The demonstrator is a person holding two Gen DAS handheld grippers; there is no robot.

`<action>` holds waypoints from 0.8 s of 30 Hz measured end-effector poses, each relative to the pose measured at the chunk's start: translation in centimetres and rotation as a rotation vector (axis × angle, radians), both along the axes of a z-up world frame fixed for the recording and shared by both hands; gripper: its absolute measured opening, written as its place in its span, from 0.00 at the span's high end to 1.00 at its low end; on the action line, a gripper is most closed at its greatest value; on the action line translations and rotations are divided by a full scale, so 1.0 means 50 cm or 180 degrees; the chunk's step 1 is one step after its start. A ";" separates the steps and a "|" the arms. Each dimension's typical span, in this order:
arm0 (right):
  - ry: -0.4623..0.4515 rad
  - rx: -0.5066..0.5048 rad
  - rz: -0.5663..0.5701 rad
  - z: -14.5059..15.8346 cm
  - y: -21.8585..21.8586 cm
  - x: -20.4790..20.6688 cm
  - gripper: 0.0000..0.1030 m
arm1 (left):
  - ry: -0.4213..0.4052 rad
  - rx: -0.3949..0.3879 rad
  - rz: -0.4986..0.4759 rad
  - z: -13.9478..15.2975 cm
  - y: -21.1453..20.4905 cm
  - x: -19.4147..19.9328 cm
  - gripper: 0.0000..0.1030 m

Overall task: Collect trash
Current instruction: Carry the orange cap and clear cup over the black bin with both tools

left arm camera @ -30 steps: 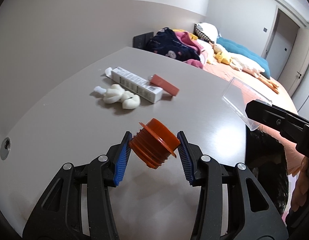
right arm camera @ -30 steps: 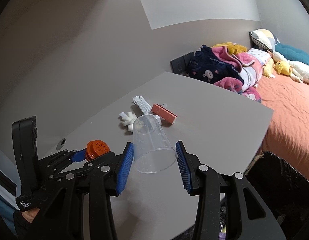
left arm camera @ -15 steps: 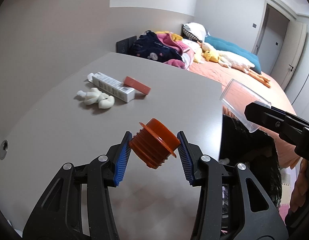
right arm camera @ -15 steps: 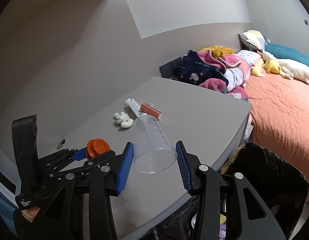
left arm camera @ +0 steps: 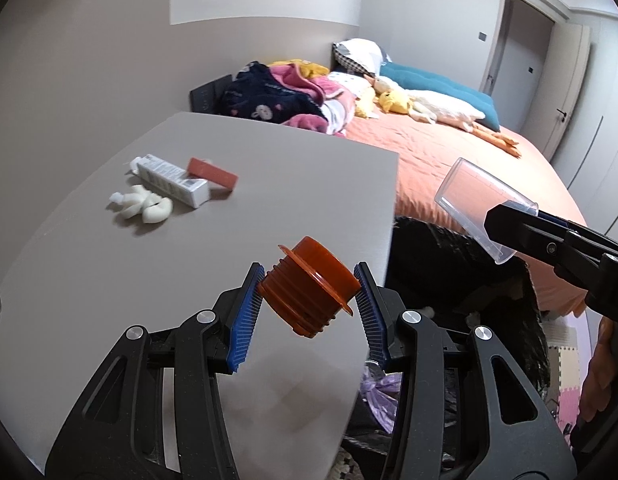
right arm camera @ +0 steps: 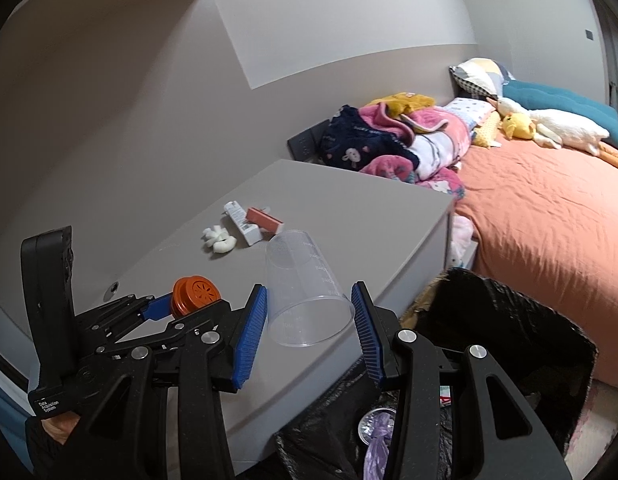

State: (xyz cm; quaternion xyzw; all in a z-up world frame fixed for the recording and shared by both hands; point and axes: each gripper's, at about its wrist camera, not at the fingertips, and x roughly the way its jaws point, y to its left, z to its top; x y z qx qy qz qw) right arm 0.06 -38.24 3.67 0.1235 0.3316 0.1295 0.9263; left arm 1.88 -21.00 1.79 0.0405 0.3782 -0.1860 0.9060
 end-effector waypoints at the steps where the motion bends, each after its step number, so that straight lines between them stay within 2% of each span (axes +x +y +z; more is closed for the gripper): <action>1: -0.0004 0.0001 -0.0022 0.001 -0.006 -0.004 0.56 | 0.0000 0.0003 -0.0019 0.000 -0.006 -0.001 0.56; 24: 0.0018 0.0044 -0.0536 -0.011 -0.159 -0.063 0.56 | 0.0056 0.0051 -0.0522 -0.011 -0.159 -0.026 0.56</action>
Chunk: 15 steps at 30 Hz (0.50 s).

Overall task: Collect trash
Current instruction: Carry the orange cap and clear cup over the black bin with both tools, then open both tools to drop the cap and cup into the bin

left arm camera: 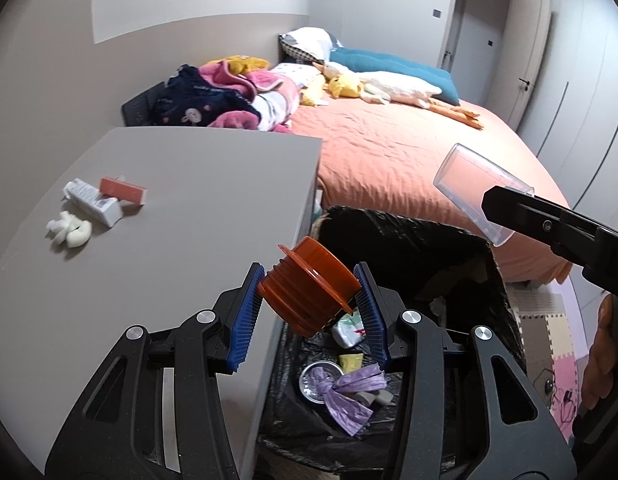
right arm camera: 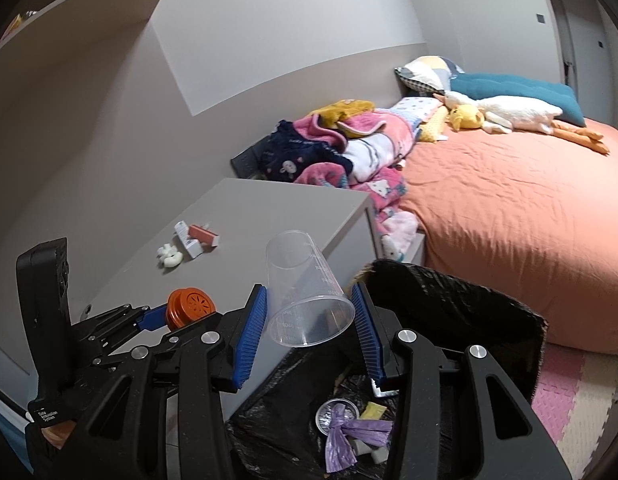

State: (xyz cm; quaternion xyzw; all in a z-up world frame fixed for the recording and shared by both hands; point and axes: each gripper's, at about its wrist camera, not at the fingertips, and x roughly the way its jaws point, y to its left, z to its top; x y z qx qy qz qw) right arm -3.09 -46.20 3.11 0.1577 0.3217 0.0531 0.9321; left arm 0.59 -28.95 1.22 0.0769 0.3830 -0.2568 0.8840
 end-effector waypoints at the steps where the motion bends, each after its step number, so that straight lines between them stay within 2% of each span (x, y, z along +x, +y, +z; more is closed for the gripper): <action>1: 0.0006 0.0003 -0.0032 -0.002 -0.008 -0.003 0.56 | 0.0001 0.0002 -0.0023 0.000 -0.007 -0.001 0.56; 15: 0.0083 -0.0027 -0.0364 -0.021 -0.085 -0.037 0.56 | 0.0038 0.0063 -0.0374 -0.010 -0.093 -0.010 0.56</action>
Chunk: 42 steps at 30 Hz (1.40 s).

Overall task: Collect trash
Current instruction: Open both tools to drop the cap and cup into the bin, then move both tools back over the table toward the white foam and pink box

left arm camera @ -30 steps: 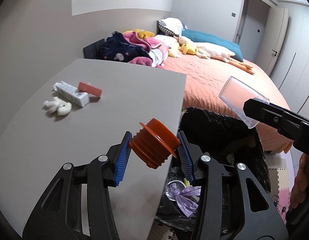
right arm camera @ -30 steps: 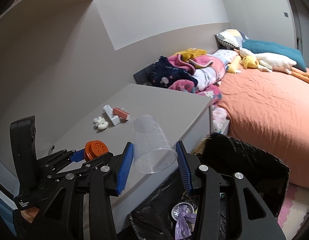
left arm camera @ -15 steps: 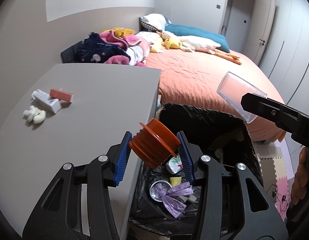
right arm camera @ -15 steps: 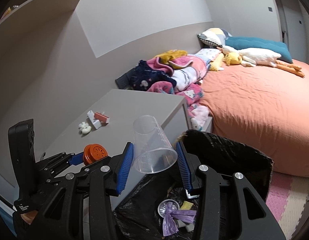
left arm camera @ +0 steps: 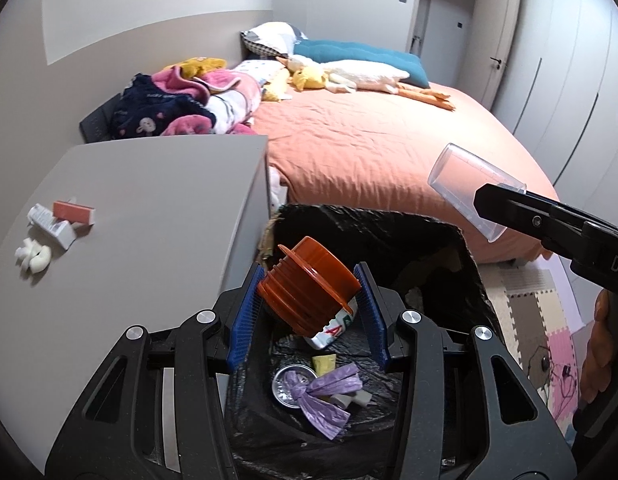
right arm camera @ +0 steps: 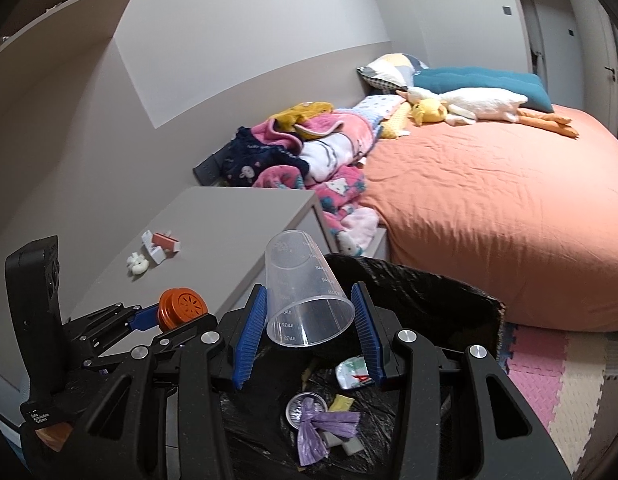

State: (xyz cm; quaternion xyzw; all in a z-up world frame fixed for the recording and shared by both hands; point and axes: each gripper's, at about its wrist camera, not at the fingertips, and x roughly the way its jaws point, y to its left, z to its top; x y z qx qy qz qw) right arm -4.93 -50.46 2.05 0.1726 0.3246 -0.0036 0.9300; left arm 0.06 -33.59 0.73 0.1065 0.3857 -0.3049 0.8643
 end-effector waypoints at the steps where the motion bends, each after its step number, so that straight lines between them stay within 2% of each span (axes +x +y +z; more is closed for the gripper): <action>1: 0.0009 0.0000 -0.0029 -0.002 -0.006 -0.002 0.56 | 0.0004 0.0009 -0.0022 -0.002 -0.006 -0.001 0.56; 10: 0.0074 0.0023 -0.0178 -0.012 -0.039 -0.012 0.55 | 0.0099 0.0106 -0.0145 -0.022 -0.037 0.001 0.55; 11: 0.0077 0.0022 -0.0191 -0.012 -0.041 -0.013 0.55 | 0.0120 0.0140 -0.0164 -0.026 -0.041 0.001 0.46; 12: 0.0079 0.0001 -0.0241 -0.011 -0.044 -0.014 0.44 | 0.0126 0.0157 -0.0147 -0.027 -0.042 0.002 0.31; 13: 0.0081 -0.0019 -0.0298 -0.010 -0.047 -0.015 0.36 | 0.0103 0.0174 -0.0089 -0.025 -0.040 0.003 0.05; 14: 0.0061 -0.0033 -0.0351 -0.008 -0.049 -0.019 0.27 | 0.0011 0.0151 -0.0024 -0.020 -0.035 0.001 0.06; 15: 0.0022 -0.0039 -0.0380 -0.005 -0.050 -0.023 0.26 | -0.0017 0.0136 -0.0027 -0.017 -0.033 0.000 0.06; 26: 0.0036 -0.0009 -0.0304 -0.007 -0.034 0.004 0.25 | -0.0067 0.0166 0.0103 -0.009 0.007 0.017 0.06; 42: 0.0093 -0.0031 0.0062 -0.025 0.076 0.099 0.25 | -0.0001 0.0141 0.0501 -0.028 0.126 0.079 0.06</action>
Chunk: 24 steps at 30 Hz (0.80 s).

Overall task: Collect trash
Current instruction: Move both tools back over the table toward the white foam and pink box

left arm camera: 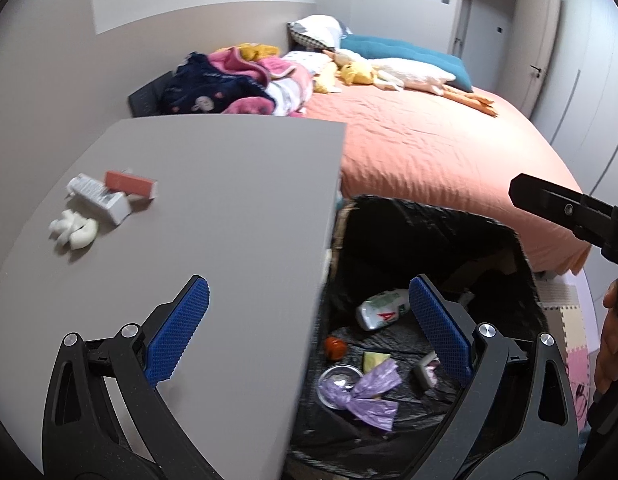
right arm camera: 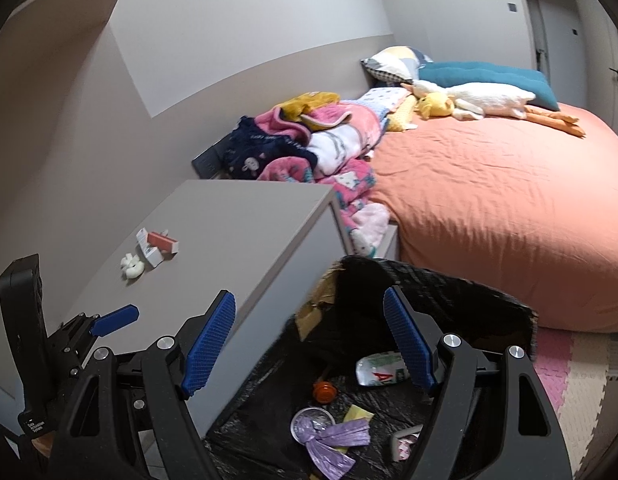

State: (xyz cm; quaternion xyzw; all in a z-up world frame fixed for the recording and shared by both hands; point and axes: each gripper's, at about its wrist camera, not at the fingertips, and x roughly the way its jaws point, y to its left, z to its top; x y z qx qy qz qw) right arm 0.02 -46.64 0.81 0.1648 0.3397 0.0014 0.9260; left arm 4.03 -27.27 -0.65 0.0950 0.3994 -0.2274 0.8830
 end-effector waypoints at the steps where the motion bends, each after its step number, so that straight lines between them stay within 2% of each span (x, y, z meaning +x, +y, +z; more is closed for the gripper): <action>1: 0.0009 -0.0007 0.0038 -0.002 0.011 0.009 0.25 | -0.0002 -0.0004 0.0044 -0.001 0.013 0.006 0.06; 24: 0.0081 0.0001 0.0774 -0.017 0.204 0.183 0.25 | -0.0023 -0.0080 0.0860 -0.011 0.240 0.108 0.06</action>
